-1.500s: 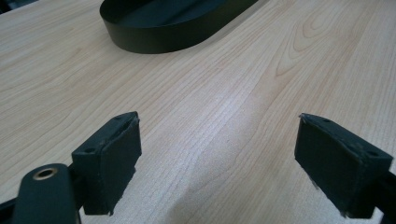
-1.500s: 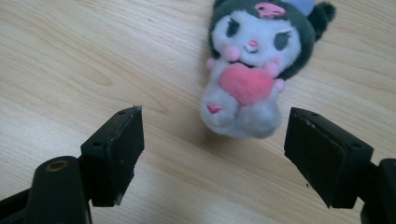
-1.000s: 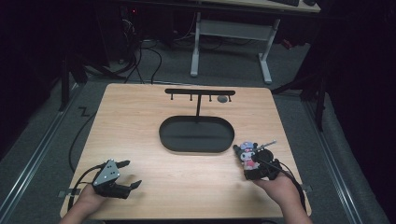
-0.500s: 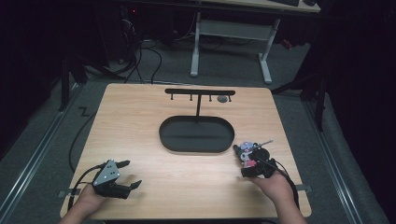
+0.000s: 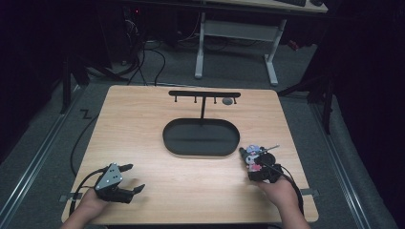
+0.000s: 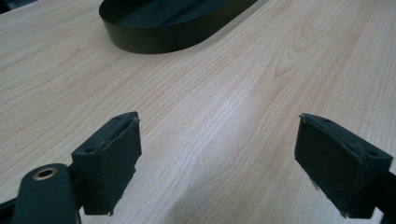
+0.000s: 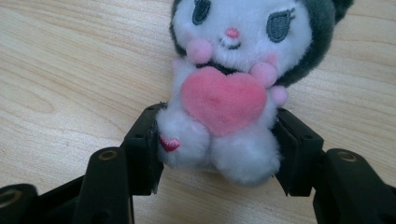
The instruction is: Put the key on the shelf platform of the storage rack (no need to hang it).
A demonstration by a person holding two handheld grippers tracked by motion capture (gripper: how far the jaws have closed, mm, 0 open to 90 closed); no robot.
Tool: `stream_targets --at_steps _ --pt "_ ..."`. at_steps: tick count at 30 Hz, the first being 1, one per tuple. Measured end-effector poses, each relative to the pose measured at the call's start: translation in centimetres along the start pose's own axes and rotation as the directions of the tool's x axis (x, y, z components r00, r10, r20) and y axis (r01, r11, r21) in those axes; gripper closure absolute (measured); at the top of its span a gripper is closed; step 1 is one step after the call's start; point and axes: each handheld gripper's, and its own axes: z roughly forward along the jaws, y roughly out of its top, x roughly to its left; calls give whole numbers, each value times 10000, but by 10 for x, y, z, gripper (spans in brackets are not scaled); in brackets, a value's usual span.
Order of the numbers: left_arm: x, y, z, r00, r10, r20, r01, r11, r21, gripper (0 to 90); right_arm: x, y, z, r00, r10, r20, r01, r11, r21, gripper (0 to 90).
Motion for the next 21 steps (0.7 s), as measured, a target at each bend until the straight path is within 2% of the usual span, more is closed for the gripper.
stream_targets --at_steps 7,21 --pt "0 0 0 10000 1 -7 -1 10000 1 155 1 0 -3 9998 55 198 -54 10000 -72 487" --pt "0 0 0 10000 4 -11 -4 10000 23 155 6 4 -27 9996 -189 212 199 9987 -468 488"
